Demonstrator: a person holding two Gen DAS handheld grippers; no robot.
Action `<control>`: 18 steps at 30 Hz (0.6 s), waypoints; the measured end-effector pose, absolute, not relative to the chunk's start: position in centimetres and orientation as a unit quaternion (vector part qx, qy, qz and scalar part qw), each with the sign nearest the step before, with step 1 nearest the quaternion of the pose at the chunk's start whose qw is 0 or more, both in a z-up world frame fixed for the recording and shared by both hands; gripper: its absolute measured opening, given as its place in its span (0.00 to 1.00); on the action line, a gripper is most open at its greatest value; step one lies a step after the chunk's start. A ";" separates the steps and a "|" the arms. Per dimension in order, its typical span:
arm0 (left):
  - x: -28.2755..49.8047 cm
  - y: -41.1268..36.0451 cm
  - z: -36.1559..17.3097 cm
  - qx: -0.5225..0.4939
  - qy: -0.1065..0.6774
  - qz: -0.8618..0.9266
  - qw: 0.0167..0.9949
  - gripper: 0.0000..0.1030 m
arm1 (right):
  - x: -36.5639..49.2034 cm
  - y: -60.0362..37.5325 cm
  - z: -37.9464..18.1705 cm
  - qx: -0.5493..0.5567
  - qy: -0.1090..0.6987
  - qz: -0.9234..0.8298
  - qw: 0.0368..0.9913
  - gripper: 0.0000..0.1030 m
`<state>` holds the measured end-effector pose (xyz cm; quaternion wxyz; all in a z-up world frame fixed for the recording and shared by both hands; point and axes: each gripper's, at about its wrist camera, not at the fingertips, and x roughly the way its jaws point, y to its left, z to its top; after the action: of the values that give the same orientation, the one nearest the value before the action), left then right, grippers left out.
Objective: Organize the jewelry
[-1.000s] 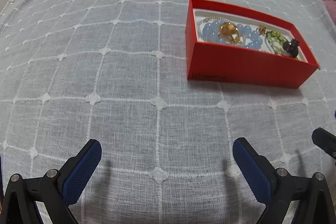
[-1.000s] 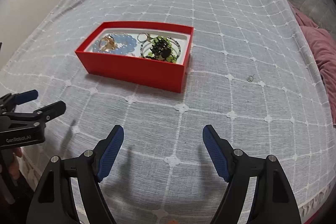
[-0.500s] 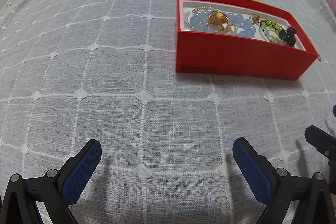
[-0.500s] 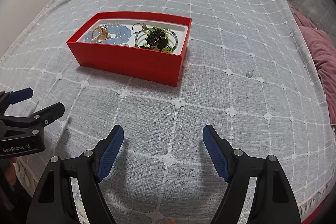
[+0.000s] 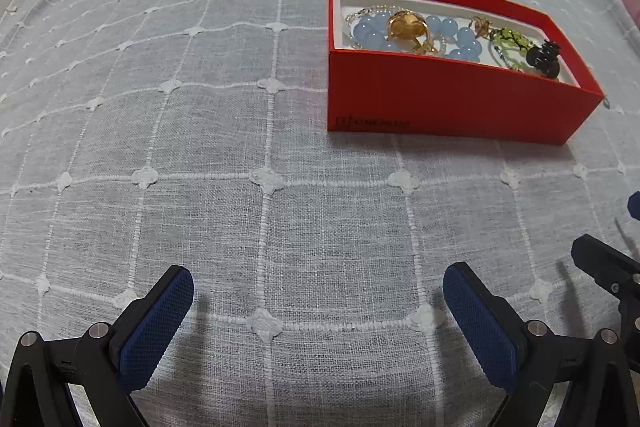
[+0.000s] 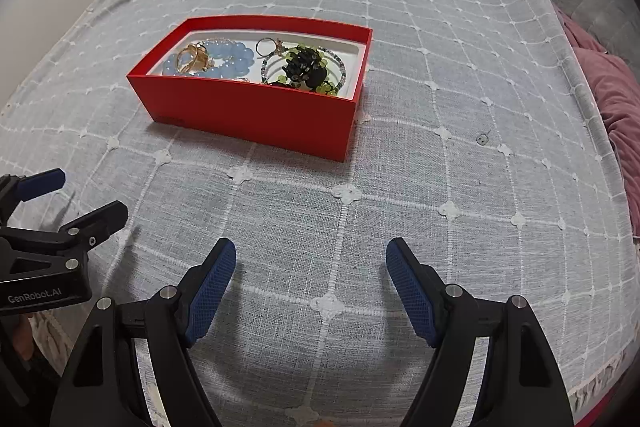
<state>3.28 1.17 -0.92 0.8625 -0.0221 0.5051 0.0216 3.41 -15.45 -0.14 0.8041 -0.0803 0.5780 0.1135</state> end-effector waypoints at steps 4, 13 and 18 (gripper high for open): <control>3.2 1.2 -0.9 -0.023 0.505 0.020 0.862 0.99 | 3.4 -15.4 -0.2 -0.080 0.579 0.113 0.803 0.78; 3.2 0.8 -1.1 -0.020 0.507 0.020 0.861 0.99 | 3.4 -15.3 -0.4 -0.080 0.581 0.113 0.802 0.78; 3.2 0.8 -1.1 -0.021 0.508 0.019 0.861 0.99 | 3.4 -15.3 -0.4 -0.079 0.582 0.114 0.801 0.78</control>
<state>3.22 0.78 -1.05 0.8610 -0.0208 0.5078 0.0190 3.40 -15.32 -0.40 0.8013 -0.0792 0.5821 0.1135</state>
